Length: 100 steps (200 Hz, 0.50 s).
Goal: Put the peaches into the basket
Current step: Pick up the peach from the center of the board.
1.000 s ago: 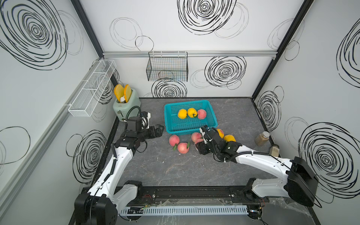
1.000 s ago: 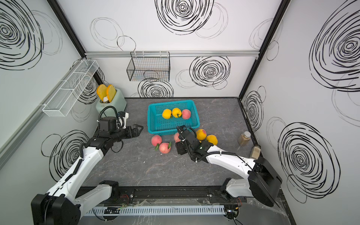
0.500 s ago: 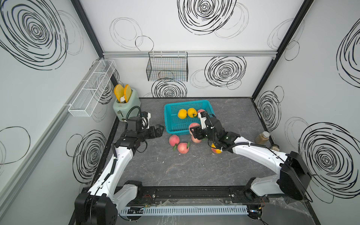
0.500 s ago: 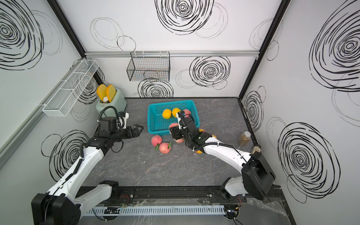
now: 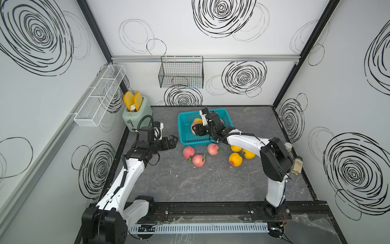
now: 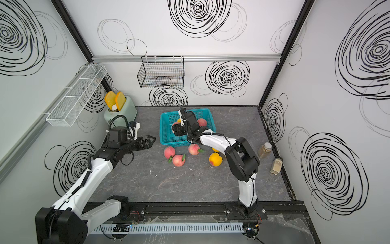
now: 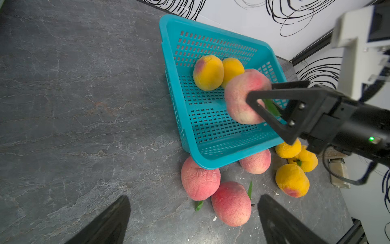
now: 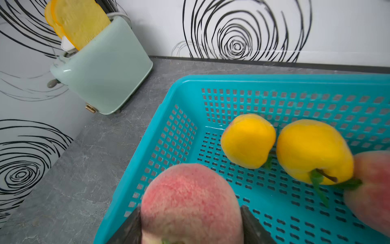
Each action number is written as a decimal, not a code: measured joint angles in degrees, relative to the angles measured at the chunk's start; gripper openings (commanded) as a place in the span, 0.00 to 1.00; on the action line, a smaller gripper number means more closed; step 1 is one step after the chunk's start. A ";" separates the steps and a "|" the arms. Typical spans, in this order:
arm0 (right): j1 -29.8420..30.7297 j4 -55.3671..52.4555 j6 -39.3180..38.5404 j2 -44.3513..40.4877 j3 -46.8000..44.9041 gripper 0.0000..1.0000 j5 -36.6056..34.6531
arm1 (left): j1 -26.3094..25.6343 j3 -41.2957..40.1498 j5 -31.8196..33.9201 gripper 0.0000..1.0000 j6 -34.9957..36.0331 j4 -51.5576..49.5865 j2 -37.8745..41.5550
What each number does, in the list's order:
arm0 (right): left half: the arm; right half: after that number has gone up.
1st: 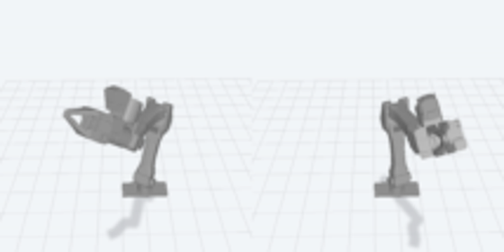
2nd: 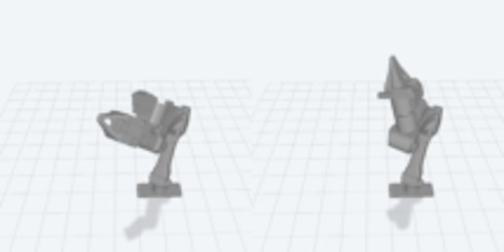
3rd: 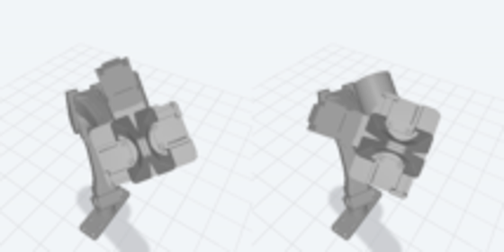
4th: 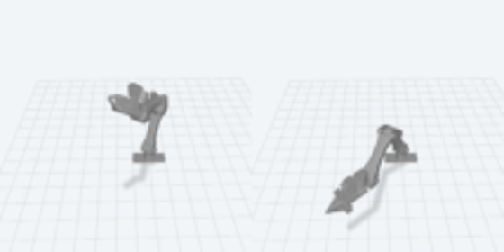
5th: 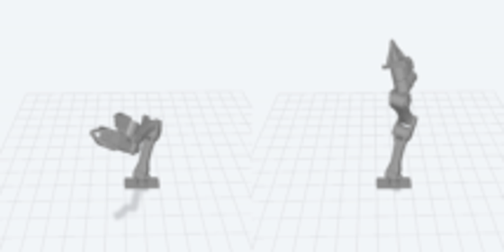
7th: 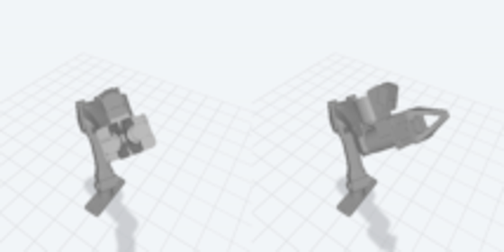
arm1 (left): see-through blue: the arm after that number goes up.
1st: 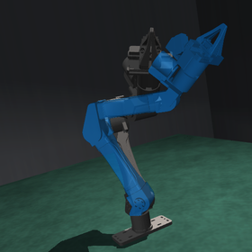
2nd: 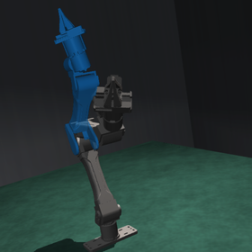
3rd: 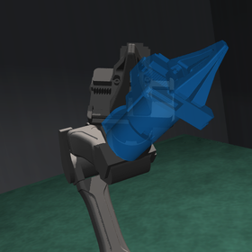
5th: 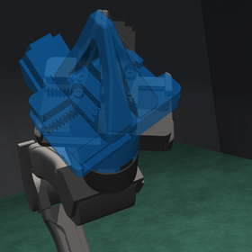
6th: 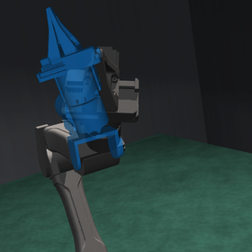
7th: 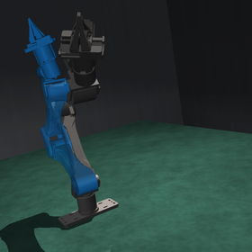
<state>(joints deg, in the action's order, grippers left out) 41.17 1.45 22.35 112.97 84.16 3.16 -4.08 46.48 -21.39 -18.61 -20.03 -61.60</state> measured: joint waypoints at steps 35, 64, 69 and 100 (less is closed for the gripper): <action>0.37 -1.46 -1.29 7.76 9.09 0.59 0.33 | 0.00 -0.02 0.02 0.98 -0.02 0.00 -0.13; 0.35 -2.38 -1.79 12.92 16.06 0.59 0.66 | 0.00 -0.15 0.00 0.98 -0.02 0.00 -0.24; 0.35 -2.60 -1.90 13.68 17.09 0.59 0.68 | 0.00 -0.20 0.00 0.98 -0.02 0.02 -0.24; 0.35 -3.96 -2.23 17.51 21.62 0.59 0.92 | 0.00 -0.22 0.00 0.98 -0.04 0.02 -0.24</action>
<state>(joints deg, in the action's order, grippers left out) 41.52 -2.50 20.12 130.47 105.78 4.08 -4.08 46.26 -21.39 -18.65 -20.01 -61.84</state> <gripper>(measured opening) 0.672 0.978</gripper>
